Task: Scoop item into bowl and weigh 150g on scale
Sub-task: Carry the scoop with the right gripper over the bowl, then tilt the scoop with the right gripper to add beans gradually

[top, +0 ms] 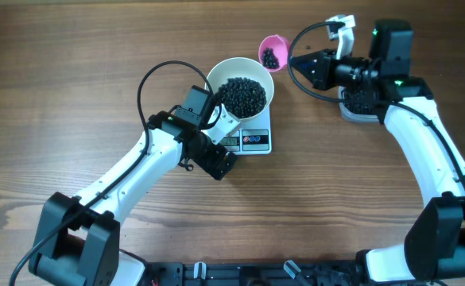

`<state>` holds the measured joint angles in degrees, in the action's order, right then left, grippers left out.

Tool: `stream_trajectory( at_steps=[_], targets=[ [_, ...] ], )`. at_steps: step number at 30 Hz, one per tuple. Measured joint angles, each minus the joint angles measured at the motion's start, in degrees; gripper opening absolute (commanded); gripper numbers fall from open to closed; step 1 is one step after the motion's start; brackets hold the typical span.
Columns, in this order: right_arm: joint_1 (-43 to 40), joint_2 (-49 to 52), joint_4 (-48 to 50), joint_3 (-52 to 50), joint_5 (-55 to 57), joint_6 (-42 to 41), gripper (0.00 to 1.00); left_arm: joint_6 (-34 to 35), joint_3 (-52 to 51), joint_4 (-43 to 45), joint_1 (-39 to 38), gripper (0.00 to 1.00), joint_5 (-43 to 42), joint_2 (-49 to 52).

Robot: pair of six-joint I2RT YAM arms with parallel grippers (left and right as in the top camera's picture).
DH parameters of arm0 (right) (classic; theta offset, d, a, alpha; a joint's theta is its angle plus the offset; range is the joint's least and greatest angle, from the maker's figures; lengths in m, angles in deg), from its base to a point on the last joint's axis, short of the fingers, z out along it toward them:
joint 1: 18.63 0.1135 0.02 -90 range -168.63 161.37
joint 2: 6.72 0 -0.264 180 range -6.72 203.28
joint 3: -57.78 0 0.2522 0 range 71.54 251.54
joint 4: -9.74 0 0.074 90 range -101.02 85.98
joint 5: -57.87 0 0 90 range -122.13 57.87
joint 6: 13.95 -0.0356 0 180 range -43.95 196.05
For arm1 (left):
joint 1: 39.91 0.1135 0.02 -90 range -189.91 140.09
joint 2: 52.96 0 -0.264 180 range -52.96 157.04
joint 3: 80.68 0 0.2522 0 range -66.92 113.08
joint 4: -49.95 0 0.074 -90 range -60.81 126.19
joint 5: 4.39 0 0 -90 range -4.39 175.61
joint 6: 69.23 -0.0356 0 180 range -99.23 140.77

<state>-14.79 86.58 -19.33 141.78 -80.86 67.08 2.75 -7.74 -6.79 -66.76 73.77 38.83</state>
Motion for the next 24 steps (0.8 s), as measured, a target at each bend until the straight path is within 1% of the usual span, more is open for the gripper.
stream_trajectory(
  at_steps=[4,7,19,24],
  targets=[
    [2.99,0.37,0.22,0.00,0.57,1.84,0.04,0.00,0.00,-0.02,0.00,1.00,0.00,0.00],
    [4.46,0.61,0.24,0.00,0.83,5.62,0.04,0.00,0.00,0.00,0.00,1.00,0.00,0.00],
    [5.03,0.61,0.42,0.02,1.25,28.70,0.04,-0.02,0.00,0.00,0.00,1.00,0.00,0.00],
    [5.22,0.55,0.46,0.31,3.41,36.26,0.04,-0.02,0.00,0.00,0.00,1.00,0.00,0.00]
  ],
)
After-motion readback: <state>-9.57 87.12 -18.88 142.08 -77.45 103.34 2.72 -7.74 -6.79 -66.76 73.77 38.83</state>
